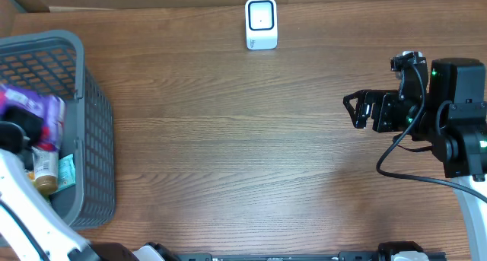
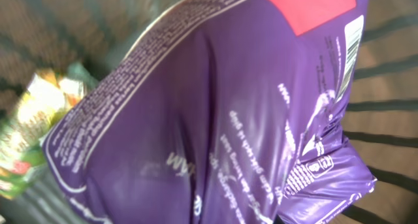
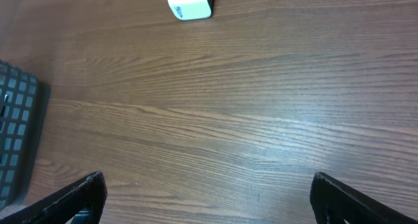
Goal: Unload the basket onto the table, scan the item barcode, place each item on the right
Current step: 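Grasp the purple snack pack in the basket with the left gripper, then lift the purple pack out and place it mid-table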
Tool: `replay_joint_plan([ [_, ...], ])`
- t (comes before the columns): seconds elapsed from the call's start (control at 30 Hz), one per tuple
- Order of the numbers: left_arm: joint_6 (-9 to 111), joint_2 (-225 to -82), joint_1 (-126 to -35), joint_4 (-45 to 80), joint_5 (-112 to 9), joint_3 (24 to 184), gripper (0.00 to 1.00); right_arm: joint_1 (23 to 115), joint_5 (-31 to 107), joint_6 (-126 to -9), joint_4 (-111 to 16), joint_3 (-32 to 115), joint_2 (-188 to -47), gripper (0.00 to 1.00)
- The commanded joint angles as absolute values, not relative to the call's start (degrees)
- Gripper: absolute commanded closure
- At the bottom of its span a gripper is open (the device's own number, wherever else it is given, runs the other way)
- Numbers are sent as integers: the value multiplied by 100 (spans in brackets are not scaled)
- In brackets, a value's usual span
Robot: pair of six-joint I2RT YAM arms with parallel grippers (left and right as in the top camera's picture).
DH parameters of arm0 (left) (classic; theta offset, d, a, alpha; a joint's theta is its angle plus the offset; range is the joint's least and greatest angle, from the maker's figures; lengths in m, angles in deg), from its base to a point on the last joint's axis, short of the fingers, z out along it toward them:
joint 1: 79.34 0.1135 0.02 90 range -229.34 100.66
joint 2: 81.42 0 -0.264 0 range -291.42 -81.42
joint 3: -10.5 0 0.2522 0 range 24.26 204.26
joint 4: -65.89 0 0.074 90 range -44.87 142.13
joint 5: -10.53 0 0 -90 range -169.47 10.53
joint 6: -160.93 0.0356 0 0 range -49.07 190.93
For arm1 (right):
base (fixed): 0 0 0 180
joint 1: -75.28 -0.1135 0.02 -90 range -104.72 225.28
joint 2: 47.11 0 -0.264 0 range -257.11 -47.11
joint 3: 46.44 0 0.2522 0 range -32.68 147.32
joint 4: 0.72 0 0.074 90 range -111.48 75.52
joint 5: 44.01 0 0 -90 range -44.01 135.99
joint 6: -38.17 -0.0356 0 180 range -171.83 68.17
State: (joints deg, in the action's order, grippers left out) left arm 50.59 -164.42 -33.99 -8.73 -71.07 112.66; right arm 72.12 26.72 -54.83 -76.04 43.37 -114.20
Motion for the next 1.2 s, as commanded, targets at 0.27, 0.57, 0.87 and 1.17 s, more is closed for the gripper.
replay_joint_plan([
  [0.27,7103,-15942,-4829,-2232,-4388,12813,96,7175,2633,-5505,-7502,4464,-11411,0],
  [0.57,6919,-16586,-7651,-1985,-4969,11910,96,7175,2637,-5503,-7475,4464,-11411,0],
  [0.87,6355,-18420,-9515,-591,-5255,11316,96,7175,2637,-5503,-7473,4464,-11411,0],
  [1.17,5483,-19869,-10477,-263,-5310,11318,75,7175,2639,-5501,-7458,4464,-11411,0],
])
